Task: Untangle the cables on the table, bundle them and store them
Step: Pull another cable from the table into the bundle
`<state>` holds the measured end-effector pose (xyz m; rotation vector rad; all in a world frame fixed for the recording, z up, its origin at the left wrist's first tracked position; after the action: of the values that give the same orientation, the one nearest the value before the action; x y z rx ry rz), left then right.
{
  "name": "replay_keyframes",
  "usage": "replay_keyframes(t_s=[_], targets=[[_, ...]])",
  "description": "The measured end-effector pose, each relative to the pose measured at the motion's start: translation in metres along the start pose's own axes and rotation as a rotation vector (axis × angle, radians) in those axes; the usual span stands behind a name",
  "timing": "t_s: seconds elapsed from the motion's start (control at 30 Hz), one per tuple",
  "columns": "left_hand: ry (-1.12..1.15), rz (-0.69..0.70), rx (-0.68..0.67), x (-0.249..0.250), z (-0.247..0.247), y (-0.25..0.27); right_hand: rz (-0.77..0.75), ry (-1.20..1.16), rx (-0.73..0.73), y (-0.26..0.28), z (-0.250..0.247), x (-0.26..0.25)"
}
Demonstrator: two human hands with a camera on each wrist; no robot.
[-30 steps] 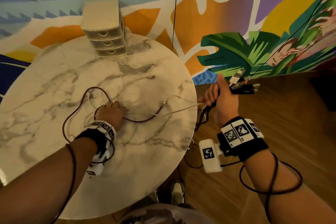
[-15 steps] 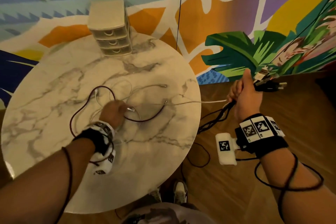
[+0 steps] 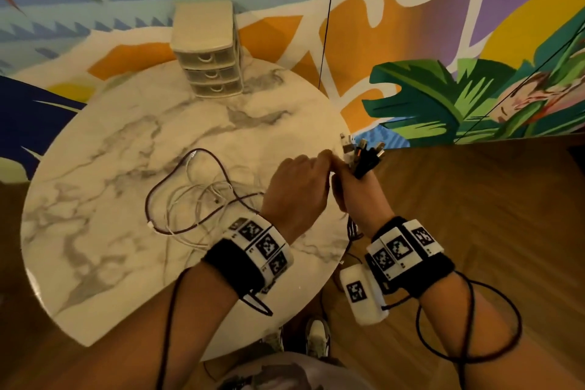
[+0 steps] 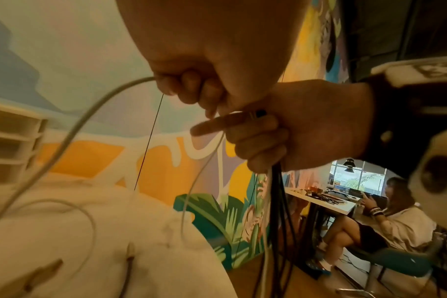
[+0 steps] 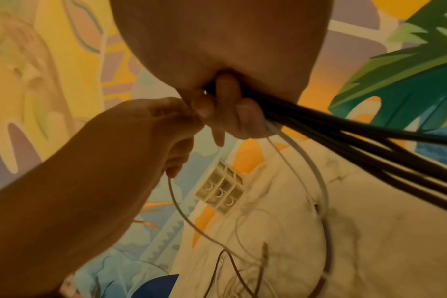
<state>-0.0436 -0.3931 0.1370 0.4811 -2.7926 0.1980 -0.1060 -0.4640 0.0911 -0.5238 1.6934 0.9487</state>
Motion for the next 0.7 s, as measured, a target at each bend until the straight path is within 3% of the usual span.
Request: replay_keyframes(t_s=[0.2, 0.3, 0.37, 0.43, 0.5, 0.53, 0.57, 0.63, 0.7], targets=[[0.47, -0.239, -0.18, -0.052, 0.079, 0.041, -0.085, -0.124, 0.175, -0.002, -0.036, 0.002], [0.45, -0.351, -0.251, -0.117, 0.105, 0.078, -0.15, -0.243, 0.287, 0.004, -0.069, -0.003], [0.334, -0.439, -0.209, -0.163, 0.092, 0.08, -0.194, -0.319, 0.361, 0.007, -0.089, -0.005], [0.35, -0.468, -0.016, -0.185, 0.049, 0.059, -0.235, -0.367, 0.403, 0.009, -0.096, -0.006], [0.492, -0.476, 0.208, -0.177, 0.002, 0.038, -0.241, -0.4, 0.393, 0.009, -0.086, -0.005], [0.535, -0.452, 0.245, -0.165, -0.008, 0.029, -0.228, -0.404, 0.373, 0.009, -0.078, -0.004], [0.553, -0.393, 0.213, -0.145, -0.013, 0.021, -0.214, -0.399, 0.342, 0.008, -0.069, -0.002], [0.534, -0.258, -0.005, -0.102, 0.0, 0.015, -0.168, -0.355, 0.252, 0.006, -0.048, 0.003], [0.405, -0.139, -0.139, -0.067, 0.006, 0.014, -0.098, -0.282, 0.143, 0.005, -0.025, 0.011]])
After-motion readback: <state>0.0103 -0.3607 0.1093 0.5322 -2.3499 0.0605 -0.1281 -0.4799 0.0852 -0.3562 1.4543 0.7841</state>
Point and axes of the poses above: each hand's wrist, its own y-axis away from the middle knuckle, its own z-axis out of the palm, x = y × z, the point moved 8 cm from there along -y, towards the middle knuckle, and after that the axes turned 10 degrees about -x, right-handed, at the moved point
